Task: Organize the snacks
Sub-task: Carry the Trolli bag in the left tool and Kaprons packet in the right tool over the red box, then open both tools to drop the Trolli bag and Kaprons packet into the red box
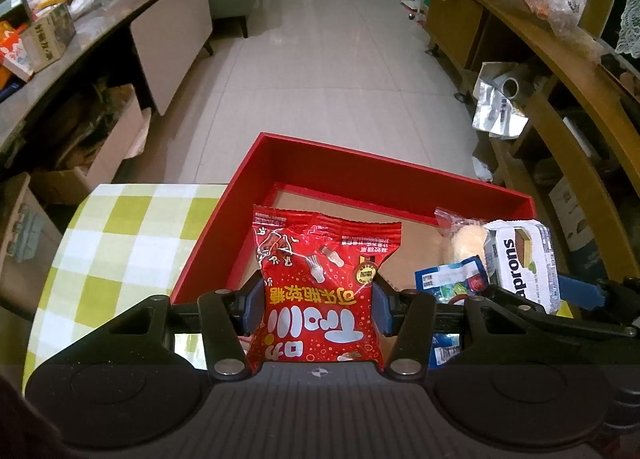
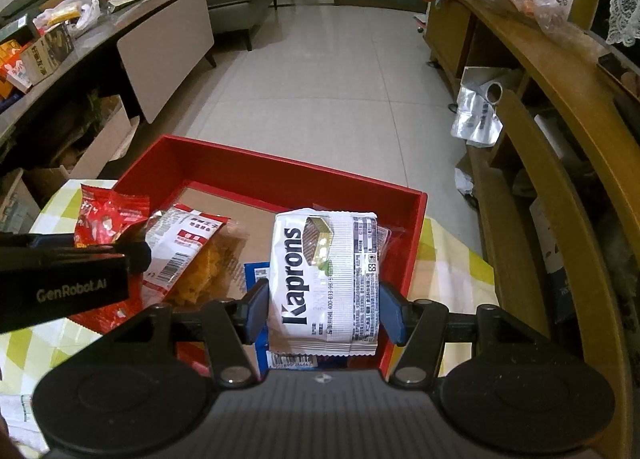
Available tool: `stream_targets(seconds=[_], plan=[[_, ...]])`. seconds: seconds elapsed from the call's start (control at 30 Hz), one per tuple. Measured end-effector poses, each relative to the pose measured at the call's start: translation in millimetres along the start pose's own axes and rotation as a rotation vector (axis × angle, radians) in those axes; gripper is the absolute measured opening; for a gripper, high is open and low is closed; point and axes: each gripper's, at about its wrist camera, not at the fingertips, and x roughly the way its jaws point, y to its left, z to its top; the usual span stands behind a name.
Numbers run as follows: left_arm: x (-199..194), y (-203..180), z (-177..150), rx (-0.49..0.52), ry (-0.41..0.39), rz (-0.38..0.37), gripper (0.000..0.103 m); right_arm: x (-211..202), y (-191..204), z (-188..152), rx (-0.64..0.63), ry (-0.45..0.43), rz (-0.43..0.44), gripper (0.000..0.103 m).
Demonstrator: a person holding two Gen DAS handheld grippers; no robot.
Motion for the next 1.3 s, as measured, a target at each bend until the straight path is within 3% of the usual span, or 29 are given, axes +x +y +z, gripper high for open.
stream_targets(seconds=[0.97, 1.3], plan=[[34, -4, 9, 0.011, 0.017, 0.030, 0.062, 40, 6, 10, -0.020, 0.020, 0.008, 0.065], [37, -4, 11, 0.015, 0.005, 0.040, 0.072, 48, 3, 13, 0.001, 0.010, 0.009, 0.067]])
